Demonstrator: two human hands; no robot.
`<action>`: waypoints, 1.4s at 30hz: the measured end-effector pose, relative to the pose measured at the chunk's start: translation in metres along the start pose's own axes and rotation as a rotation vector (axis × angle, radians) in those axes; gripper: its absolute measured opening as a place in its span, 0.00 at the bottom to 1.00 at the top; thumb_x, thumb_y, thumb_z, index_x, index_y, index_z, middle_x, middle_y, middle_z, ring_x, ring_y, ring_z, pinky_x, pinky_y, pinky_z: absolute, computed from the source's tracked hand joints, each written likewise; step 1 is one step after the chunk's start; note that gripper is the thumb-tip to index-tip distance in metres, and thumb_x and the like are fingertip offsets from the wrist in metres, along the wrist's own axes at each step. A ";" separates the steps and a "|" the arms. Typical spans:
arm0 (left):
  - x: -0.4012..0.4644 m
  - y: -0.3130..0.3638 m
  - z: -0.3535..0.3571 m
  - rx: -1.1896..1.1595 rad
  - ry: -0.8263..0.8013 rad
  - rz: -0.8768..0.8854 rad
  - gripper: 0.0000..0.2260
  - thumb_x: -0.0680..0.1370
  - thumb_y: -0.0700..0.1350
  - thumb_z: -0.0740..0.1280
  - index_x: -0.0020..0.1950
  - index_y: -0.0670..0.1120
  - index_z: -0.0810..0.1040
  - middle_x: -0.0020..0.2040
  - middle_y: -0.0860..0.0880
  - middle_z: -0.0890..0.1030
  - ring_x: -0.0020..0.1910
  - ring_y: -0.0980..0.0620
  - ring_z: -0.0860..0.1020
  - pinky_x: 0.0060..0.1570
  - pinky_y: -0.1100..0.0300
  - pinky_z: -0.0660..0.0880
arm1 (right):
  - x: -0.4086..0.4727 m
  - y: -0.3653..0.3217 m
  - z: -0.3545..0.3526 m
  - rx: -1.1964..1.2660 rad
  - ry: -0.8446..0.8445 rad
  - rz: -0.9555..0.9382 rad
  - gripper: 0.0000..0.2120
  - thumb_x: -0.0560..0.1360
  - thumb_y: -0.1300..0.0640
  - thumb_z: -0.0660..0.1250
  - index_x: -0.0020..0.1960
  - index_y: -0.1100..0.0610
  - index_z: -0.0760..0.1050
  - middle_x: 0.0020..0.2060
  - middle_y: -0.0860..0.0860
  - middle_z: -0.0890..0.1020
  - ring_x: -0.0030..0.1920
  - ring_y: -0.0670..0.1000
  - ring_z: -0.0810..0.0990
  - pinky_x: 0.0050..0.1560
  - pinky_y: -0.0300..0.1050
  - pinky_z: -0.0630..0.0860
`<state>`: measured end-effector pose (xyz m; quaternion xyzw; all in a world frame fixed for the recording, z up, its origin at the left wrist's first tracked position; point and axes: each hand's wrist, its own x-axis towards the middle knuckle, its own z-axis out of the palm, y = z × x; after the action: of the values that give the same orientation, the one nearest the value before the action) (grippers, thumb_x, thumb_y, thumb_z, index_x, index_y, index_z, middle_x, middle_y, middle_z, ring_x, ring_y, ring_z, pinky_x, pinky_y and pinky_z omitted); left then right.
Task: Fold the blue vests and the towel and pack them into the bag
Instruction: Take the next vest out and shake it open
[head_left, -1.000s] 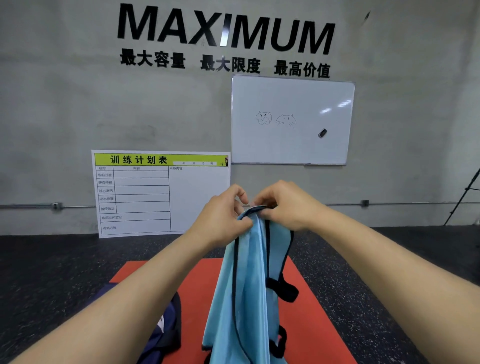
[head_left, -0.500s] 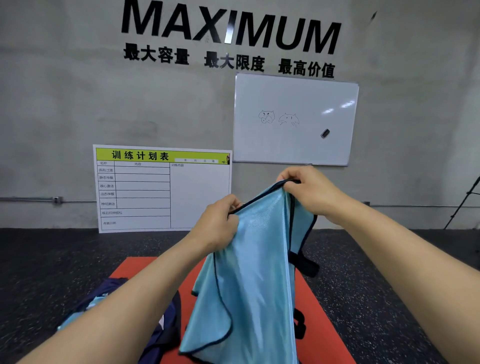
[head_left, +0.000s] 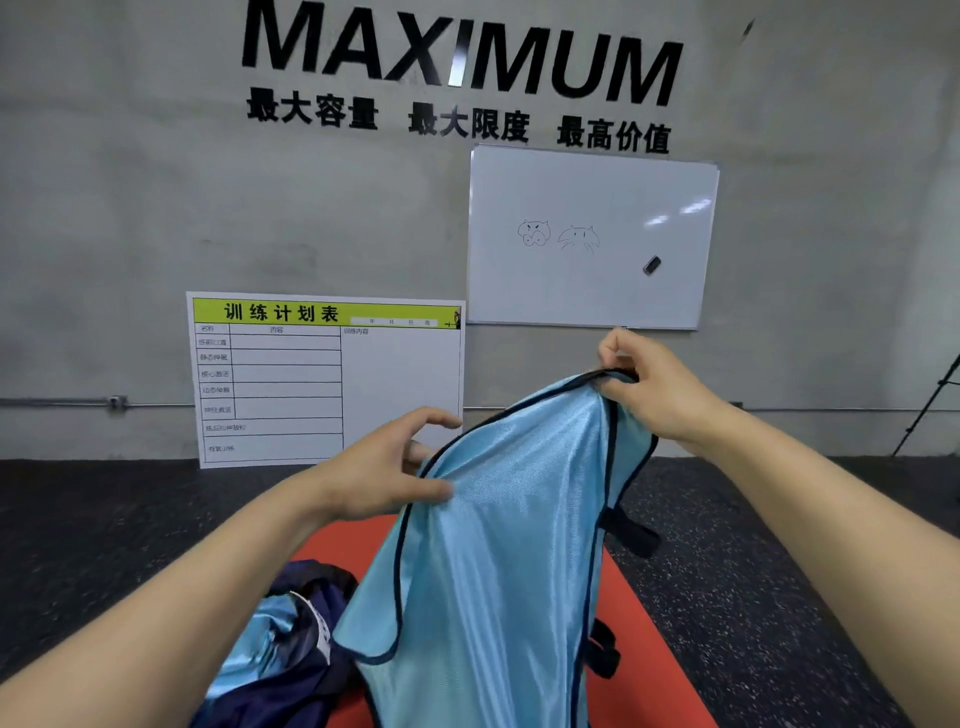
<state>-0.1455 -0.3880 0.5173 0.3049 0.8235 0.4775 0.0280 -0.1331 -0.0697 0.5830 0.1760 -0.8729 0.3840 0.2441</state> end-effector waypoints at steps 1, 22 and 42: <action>-0.002 -0.005 -0.004 0.004 -0.011 -0.008 0.27 0.76 0.36 0.74 0.68 0.59 0.70 0.42 0.47 0.82 0.39 0.48 0.79 0.35 0.60 0.73 | -0.001 0.003 -0.002 -0.001 -0.003 0.002 0.13 0.80 0.66 0.67 0.43 0.55 0.65 0.37 0.51 0.73 0.33 0.44 0.67 0.35 0.37 0.65; 0.001 0.035 -0.089 0.452 0.435 0.160 0.09 0.77 0.40 0.73 0.56 0.50 0.83 0.51 0.55 0.86 0.52 0.57 0.83 0.56 0.55 0.78 | 0.003 -0.024 -0.066 -0.335 -0.072 0.145 0.12 0.82 0.55 0.64 0.51 0.44 0.86 0.41 0.40 0.84 0.46 0.40 0.81 0.48 0.35 0.73; 0.171 -0.068 -0.105 0.615 0.754 0.068 0.14 0.74 0.34 0.69 0.50 0.55 0.79 0.45 0.55 0.81 0.45 0.49 0.79 0.48 0.51 0.77 | 0.131 0.119 0.049 0.295 0.073 0.316 0.14 0.86 0.57 0.58 0.69 0.51 0.73 0.60 0.45 0.78 0.58 0.44 0.78 0.55 0.35 0.74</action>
<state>-0.3525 -0.4024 0.5616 0.1314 0.8689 0.2897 -0.3793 -0.3130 -0.0459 0.5581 0.0570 -0.8145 0.5473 0.1840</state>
